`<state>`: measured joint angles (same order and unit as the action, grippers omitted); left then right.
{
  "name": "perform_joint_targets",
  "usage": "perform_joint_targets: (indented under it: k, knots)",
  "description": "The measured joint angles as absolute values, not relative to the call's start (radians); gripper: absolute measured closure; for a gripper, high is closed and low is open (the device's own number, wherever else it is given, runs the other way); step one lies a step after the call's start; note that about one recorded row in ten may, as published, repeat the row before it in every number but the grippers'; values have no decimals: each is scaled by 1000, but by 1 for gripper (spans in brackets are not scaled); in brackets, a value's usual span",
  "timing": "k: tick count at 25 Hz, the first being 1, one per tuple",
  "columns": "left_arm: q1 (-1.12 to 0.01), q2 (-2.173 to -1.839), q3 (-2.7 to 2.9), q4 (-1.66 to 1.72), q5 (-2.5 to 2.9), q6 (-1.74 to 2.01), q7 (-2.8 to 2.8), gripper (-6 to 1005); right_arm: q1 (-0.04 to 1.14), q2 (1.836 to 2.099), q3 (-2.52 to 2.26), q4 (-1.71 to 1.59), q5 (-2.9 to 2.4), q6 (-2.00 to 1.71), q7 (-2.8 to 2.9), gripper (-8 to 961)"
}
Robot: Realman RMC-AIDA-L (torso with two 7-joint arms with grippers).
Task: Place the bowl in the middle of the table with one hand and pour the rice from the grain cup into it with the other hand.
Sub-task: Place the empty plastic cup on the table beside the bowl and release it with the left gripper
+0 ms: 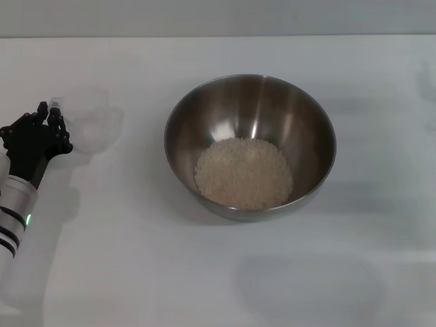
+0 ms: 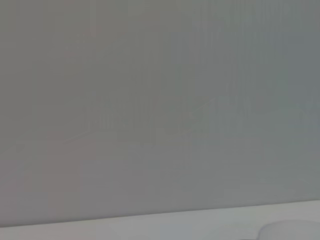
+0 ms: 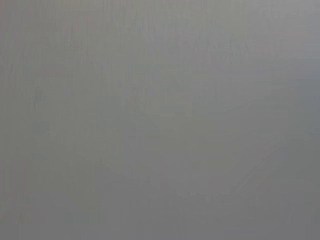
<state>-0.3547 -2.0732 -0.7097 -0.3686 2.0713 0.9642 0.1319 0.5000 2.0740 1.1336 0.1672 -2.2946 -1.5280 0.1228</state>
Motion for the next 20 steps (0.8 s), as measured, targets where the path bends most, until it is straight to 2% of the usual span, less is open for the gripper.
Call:
perform_joint_targets:
  k: [14,20]
  knots:
    - [-293,-2069,-710,-376,2076,1024,54,701,502,2074,1134,167,-2297,-1521,123,273]
    - [-243,-2068,-705,-376,2079,1082,22,580,504,2074,1134,166,-2295,-1521,123,273]
